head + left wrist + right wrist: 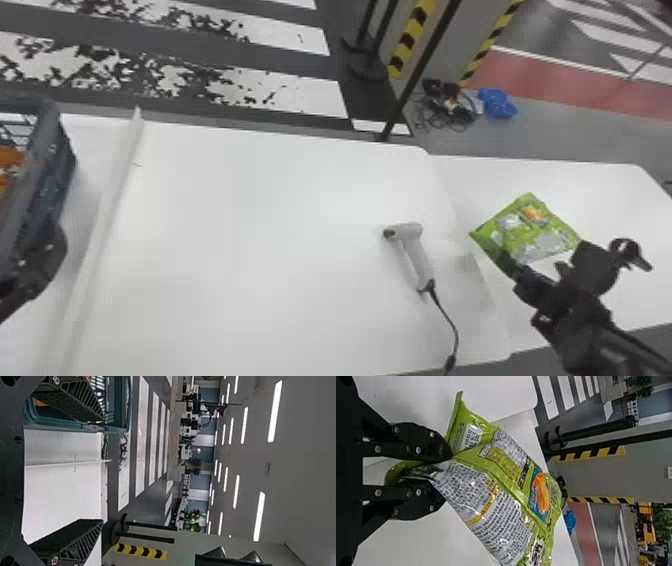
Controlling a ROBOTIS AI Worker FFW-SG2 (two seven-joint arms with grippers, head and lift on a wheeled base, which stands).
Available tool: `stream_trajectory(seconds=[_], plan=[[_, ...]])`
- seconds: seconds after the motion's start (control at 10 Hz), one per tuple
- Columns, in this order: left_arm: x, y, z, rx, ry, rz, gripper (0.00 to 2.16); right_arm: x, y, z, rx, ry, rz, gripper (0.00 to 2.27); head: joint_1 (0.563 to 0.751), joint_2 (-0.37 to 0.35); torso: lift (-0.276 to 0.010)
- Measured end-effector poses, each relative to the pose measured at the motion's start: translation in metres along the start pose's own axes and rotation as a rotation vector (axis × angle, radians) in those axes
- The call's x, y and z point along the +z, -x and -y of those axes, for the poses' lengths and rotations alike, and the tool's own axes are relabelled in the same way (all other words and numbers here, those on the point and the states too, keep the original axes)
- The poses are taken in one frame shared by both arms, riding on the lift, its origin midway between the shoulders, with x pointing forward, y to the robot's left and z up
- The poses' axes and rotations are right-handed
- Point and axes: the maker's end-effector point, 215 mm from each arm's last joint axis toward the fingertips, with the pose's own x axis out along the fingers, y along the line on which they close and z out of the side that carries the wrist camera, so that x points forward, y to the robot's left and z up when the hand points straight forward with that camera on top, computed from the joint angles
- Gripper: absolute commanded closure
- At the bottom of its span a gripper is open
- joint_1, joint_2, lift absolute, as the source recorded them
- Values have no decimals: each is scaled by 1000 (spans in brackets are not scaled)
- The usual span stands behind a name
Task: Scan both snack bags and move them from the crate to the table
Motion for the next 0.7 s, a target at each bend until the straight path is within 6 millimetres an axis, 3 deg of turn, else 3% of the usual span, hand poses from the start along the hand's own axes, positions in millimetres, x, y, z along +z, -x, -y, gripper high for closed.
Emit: stream_trajectory(seconds=[0.3, 0.5, 0.7], plan=[[0, 0, 0, 1, 0, 1, 83, 25, 9, 0, 7, -38, 127, 56, 695, -350, -88], [0, -1, 0, 2, 1, 1, 83, 44, 31, -20, 41, -17, 209, 56, 695, -350, -88], [2, -1, 1, -2, 2, 5, 83, 41, 28, -20, 25, -23, 187, 56, 695, -350, -88]])
